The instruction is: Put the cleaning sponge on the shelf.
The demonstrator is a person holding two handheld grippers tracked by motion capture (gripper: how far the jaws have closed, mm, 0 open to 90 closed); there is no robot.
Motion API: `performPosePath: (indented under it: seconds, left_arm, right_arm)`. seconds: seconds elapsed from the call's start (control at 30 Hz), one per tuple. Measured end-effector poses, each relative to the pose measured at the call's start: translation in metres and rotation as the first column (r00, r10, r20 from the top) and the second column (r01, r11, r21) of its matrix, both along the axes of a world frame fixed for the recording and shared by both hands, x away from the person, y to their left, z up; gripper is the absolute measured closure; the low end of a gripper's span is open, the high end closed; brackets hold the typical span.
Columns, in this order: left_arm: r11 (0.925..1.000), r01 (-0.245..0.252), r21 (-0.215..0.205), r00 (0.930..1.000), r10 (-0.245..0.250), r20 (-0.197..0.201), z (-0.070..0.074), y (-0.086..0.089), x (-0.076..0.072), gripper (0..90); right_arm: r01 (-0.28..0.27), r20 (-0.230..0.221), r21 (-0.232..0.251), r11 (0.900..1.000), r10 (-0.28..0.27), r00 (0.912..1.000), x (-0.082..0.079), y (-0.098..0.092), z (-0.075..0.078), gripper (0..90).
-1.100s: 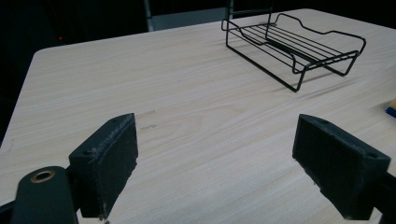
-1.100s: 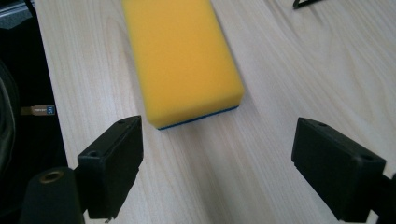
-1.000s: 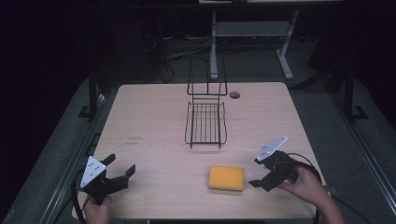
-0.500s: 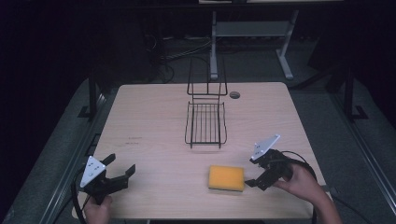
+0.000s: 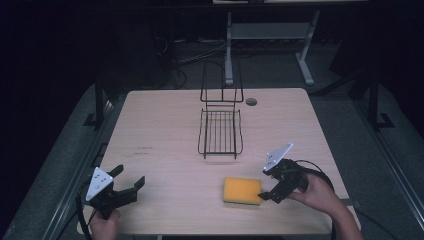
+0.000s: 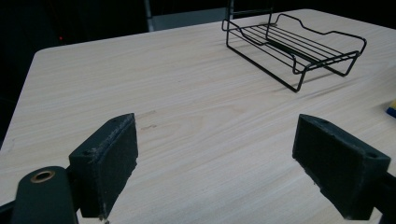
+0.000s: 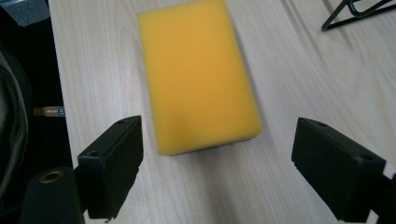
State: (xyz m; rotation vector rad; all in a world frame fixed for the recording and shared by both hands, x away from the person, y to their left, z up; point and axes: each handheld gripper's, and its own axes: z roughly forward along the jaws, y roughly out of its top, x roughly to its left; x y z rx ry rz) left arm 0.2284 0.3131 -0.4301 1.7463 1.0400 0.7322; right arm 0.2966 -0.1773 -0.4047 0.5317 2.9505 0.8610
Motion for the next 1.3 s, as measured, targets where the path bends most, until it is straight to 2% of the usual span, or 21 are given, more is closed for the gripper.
performPosePath:
  seconds: [0.6, 1.3]
  left_arm:
    - [1.0, -0.001, 0.002, 1.0, 0.001, -0.001, 0.0, 0.0, 0.0, 13.4]
    - [1.0, 0.007, 0.005, 1.0, -0.007, -0.002, 0.0, -0.001, 0.0, 13.4]
  right_arm:
    - [-0.042, -0.014, -0.011, 0.999, 0.042, 0.999, 0.003, 0.018, -0.002, 16.2]
    - [-0.09, -0.033, -0.03, 0.996, 0.089, 0.9955, 0.01, 0.043, -0.012, 16.0]
